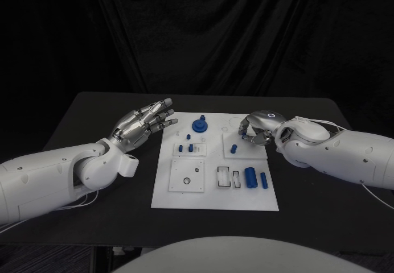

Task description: Assemble the parts on the task board

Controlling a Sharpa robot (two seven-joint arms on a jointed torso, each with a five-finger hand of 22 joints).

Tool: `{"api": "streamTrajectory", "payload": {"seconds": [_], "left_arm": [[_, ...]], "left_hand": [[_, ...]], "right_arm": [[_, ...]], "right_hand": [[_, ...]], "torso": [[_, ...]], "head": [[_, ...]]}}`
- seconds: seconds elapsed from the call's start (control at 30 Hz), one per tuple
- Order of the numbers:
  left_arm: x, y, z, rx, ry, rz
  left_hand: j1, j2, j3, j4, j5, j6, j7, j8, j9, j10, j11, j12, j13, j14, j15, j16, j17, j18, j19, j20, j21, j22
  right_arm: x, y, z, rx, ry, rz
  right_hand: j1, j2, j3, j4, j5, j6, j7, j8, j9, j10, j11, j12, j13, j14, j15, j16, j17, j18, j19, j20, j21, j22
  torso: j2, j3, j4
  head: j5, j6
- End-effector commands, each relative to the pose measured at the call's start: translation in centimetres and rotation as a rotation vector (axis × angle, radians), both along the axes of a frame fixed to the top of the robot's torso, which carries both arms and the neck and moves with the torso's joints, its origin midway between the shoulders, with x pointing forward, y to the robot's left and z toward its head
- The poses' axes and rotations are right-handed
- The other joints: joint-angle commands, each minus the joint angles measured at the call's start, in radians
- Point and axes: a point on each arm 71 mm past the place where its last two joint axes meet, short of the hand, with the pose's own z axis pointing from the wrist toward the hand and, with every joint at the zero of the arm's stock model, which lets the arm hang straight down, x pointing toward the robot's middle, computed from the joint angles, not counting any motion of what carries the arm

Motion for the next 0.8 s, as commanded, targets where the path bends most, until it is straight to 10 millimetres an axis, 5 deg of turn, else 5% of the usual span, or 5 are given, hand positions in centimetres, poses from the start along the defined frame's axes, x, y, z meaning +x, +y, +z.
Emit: {"api": "streamTrajectory", "payload": {"seconds": [0.03, 0.4, 0.8], "left_arm": [[0.0, 0.1, 0.7, -0.08, -0.08, 0.02], [0.1, 0.2, 0.6, -0.074, -0.077, 0.022], [0.0, 0.3, 0.3, -0.071, -0.07, 0.024]], "left_hand": [[0.002, 0.003, 0.001, -0.002, 0.0, 0.005, 0.004, 0.006, 0.002, -0.002, 0.008, 0.007, 0.0, 0.002, 0.008, 0.007, 0.001, 0.012, 0.001, 0.004, 0.003, -0.001], [0.0, 0.005, 0.001, 0.0, 0.0, 0.008, 0.006, 0.006, 0.002, -0.001, 0.011, 0.011, 0.001, 0.004, 0.009, 0.01, 0.002, 0.011, 0.002, 0.004, 0.003, 0.0], [-0.001, 0.005, 0.004, 0.001, 0.001, 0.014, 0.012, 0.007, 0.003, 0.004, 0.021, 0.023, 0.003, 0.007, 0.011, 0.016, 0.003, 0.009, 0.008, 0.004, 0.005, 0.003]], "right_arm": [[0.2, 0.0, 1.5, 0.022, -0.041, -0.007], [-1.0, 0.7, 5.3, 0.062, -0.07, 0.019], [-6.2, 6.8, 5.4, 0.094, -0.032, 0.225]], "right_hand": [[0.003, 0.004, -0.002, -0.009, 0.001, 0.006, -0.001, 0.005, 0.004, 0.01, -0.001, -0.003, 0.0, 0.005, -0.008, -0.001, 0.004, -0.008, 0.006, -0.006, 0.016, 0.071], [-0.002, 0.001, -0.007, -0.011, -0.003, 0.006, -0.003, 0.006, 0.018, 0.026, -0.005, -0.009, -0.005, 0.026, -0.012, 0.015, 0.022, -0.015, 0.029, -0.01, 0.053, 0.079], [-0.001, -0.007, -0.01, -0.019, -0.012, -0.002, -0.003, 0.0, 0.027, 0.03, -0.005, -0.016, -0.009, 0.053, -0.013, 0.042, 0.058, -0.022, 0.053, -0.011, 0.092, 0.088]], "torso": [[0.0, -0.0004, 0.0], [0.001, -0.0033, 0.0006], [0.001, -0.0026, 0.0027]], "head": [[0.002, 0.0], [0.012, 0.0], [0.018, 0.0]]}}
